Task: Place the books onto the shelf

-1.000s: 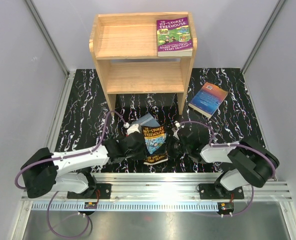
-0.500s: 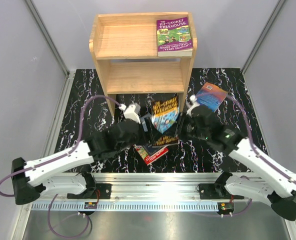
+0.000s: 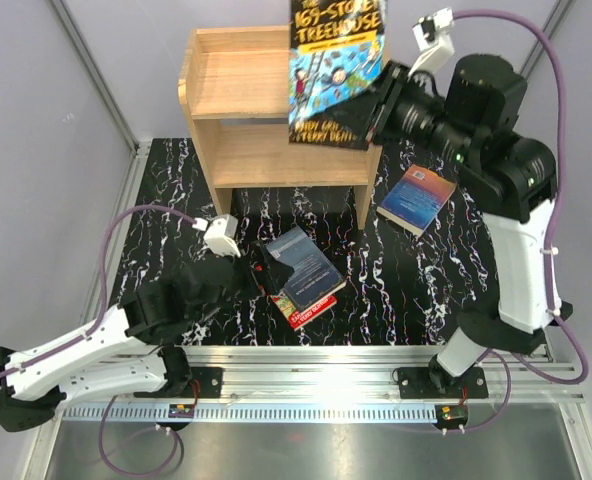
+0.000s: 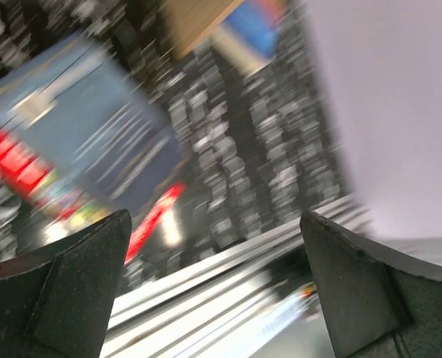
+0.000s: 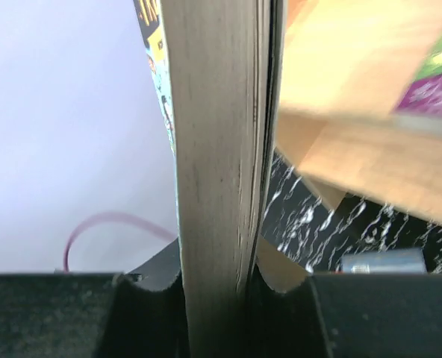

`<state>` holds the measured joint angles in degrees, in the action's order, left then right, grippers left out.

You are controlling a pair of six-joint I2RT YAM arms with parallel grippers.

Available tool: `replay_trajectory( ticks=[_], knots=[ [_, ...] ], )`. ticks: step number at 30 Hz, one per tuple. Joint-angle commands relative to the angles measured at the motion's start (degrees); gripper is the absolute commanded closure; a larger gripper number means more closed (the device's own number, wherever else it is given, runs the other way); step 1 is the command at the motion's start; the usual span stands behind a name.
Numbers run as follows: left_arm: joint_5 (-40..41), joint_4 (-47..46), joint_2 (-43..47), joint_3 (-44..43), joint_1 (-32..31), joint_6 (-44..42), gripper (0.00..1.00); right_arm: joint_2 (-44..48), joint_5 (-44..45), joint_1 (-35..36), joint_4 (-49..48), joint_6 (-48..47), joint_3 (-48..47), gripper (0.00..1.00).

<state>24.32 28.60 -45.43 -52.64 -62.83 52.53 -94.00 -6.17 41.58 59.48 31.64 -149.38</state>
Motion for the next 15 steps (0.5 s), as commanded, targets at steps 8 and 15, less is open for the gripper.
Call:
replay_trajectory(
  ticks=[8,15],
  knots=[
    [6.9,9.4,-0.9,-6.8,-0.3,-4.9,0.01,-14.3,-28.7,-23.3,-13.9,11.5,-1.2,1.0],
    [10.5,8.1,-9.1,-18.3,-0.3,-12.9,0.01,-16.0,-35.7,-25.3,-18.8,15.8,1.7,0.73]
  ],
)
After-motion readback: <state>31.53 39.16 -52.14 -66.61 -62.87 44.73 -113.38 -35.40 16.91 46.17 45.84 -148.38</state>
